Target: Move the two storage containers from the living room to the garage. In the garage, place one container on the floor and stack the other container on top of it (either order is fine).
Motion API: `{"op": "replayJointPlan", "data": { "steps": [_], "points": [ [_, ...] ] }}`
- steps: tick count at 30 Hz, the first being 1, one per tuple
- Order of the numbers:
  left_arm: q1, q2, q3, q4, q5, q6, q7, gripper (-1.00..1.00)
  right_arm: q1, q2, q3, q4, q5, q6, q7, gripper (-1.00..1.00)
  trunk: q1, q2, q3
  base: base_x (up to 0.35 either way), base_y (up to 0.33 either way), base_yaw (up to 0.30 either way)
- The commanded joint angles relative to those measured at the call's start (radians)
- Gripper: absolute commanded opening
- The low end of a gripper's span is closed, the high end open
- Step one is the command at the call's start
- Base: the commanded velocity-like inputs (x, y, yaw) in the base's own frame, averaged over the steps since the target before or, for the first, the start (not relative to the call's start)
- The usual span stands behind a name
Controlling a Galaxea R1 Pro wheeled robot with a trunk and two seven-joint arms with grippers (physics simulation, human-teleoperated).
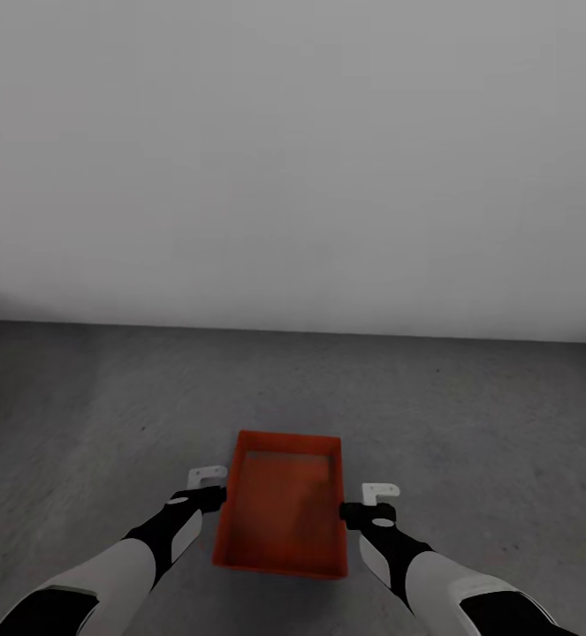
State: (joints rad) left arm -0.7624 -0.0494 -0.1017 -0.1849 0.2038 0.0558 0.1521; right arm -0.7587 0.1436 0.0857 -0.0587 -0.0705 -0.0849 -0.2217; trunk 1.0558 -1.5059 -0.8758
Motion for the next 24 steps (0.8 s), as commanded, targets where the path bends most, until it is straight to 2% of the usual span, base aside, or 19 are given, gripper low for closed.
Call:
{"op": "replayJointPlan", "data": {
  "steps": [1,20,24],
  "points": [
    [0.000,0.000,-0.009,-0.002,0.009,0.006,0.006,1.00,-0.001,0.001,0.009,0.001,-0.008,-0.003,-0.004,1.00,-0.004,0.007,0.003,0.000,0.000,0.000],
    [0.000,0.002,-0.007,-0.003,0.010,0.006,0.006,1.00,-0.001,0.001,0.009,0.002,-0.008,-0.004,-0.004,1.00,-0.077,0.140,0.062,0.000,0.000,0.000],
    [0.000,0.001,-0.007,-0.003,0.011,0.005,0.006,1.00,-0.001,0.001,0.008,0.002,-0.008,-0.004,-0.004,1.00,-0.077,0.140,0.062,0.000,0.000,0.000]
  ]
}}
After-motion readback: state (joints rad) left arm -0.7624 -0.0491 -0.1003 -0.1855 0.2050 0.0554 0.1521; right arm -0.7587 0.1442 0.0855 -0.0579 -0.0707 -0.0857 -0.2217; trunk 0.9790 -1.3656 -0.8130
